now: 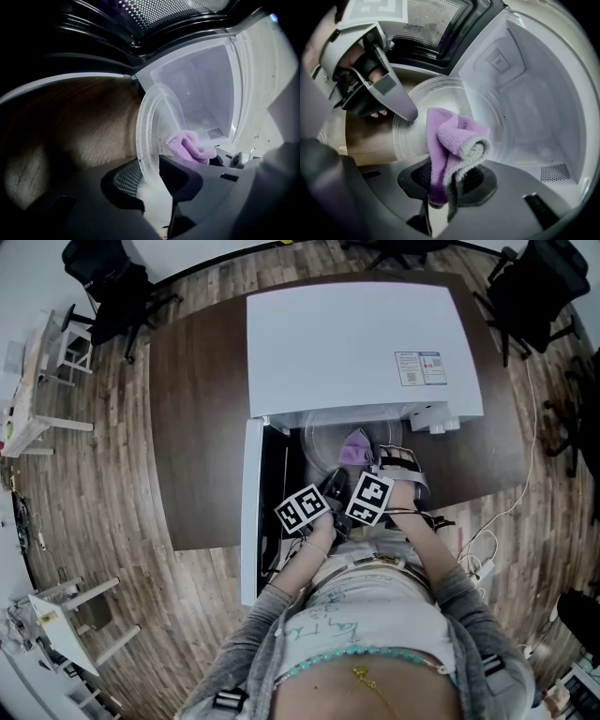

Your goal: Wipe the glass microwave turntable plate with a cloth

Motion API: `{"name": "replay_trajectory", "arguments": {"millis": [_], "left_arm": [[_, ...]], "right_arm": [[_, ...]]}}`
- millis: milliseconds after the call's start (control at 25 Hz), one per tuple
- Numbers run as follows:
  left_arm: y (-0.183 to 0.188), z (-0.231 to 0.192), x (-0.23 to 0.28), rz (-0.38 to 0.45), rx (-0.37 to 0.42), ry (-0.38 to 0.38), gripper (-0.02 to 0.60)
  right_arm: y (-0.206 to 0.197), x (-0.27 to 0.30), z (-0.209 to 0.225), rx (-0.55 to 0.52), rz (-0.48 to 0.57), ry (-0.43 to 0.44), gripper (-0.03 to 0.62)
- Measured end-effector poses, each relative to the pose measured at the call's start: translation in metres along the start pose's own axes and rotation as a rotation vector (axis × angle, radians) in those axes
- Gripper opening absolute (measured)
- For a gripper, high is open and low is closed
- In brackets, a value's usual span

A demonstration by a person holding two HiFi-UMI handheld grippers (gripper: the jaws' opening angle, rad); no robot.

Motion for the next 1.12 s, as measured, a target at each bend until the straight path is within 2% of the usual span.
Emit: {"name": "replay_trajectory", "arguments": {"millis": [600, 1120], "left_arm": [[-0.001, 0.001, -0.001, 0.011, 0.006, 0.001, 0.123], [-0.001, 0.002, -0.001, 0.019, 0.013, 0.000, 0.123]], "right_arm": [[0.038, -0.001, 0.000, -0.111, 0.070, 0.017, 0.107], [0.057, 0.007, 0.038, -0.133, 0.089, -0.038, 0.107]]}}
Point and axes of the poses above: the fingertips, and each gripper's own axes: x forward along the fingers, z to its right, y out of its top, the point moved 5 cm from there along -x, backward along the fingers, and after that the axes turned 4 degrees about y, right-handed, at the moved point
